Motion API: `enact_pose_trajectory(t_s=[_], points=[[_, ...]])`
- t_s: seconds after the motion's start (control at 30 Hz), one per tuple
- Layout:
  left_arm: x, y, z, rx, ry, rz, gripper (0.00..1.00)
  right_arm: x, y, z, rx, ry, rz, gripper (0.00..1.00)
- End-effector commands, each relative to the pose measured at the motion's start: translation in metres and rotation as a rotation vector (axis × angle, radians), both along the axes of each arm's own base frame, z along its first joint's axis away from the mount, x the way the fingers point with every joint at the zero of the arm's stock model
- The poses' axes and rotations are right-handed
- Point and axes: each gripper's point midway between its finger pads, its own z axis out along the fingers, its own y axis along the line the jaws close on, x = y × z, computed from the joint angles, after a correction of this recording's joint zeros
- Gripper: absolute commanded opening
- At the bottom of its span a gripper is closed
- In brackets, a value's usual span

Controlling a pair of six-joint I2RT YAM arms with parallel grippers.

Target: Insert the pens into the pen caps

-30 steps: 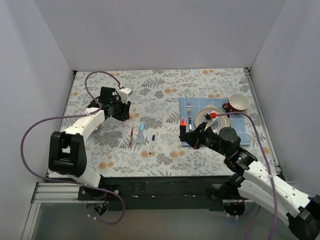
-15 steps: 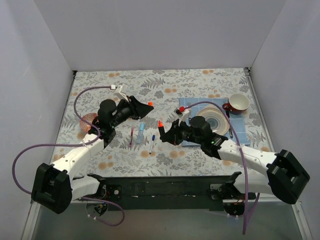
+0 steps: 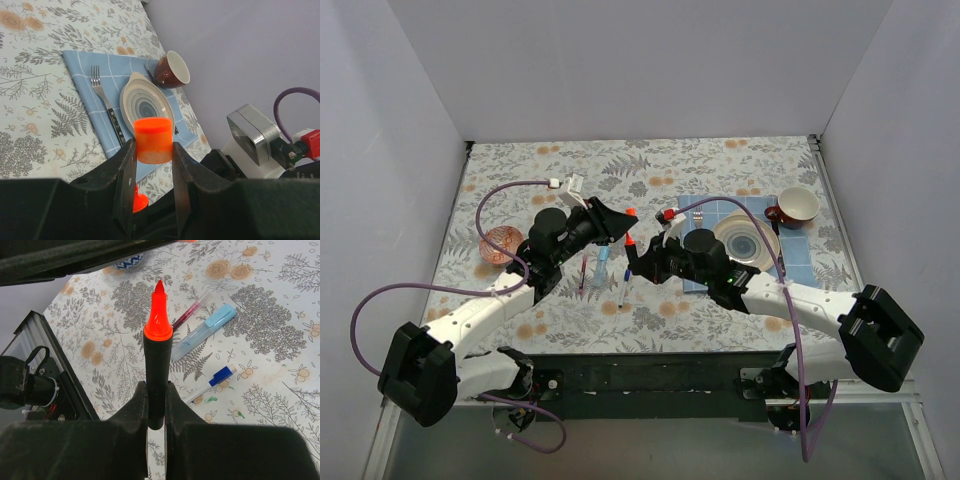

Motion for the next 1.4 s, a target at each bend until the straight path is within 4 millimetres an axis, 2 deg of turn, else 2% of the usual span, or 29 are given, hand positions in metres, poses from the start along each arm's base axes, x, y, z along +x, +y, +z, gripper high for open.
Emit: enact_pose_trajectory(t_s=[0.0, 0.4, 0.8, 1.13, 1.27, 1.3, 1.37], points=[[0.001, 0.009, 0.011, 0.028, -0.057, 0.051, 0.0, 0.014, 0.008, 0.029, 0.047, -0.08, -0.037, 0.01], [0.001, 0.006, -0.003, 0.081, -0.049, 0.036, 0.0, 0.02, 0.006, 0.027, 0.032, -0.088, -0.065, 0.01], [-0.01, 0.003, -0.024, 0.103, -0.003, 0.013, 0.0, 0.023, 0.008, 0.037, 0.049, -0.107, -0.072, 0.01], [-0.025, -0.001, -0.03, 0.104, 0.015, -0.03, 0.0, 0.036, 0.001, 0.042, 0.032, -0.131, -0.148, 0.01], [-0.035, -0.005, -0.026, 0.081, 0.019, -0.062, 0.1, 0.04, 0.001, 0.047, 0.024, -0.152, -0.159, 0.01], [-0.039, -0.007, -0.024, 0.073, 0.018, -0.077, 0.2, 0.041, 0.001, 0.049, 0.025, -0.154, -0.161, 0.01], [-0.042, -0.008, -0.02, 0.063, 0.011, -0.091, 0.29, 0.042, 0.002, 0.05, 0.023, -0.162, -0.159, 0.01]])
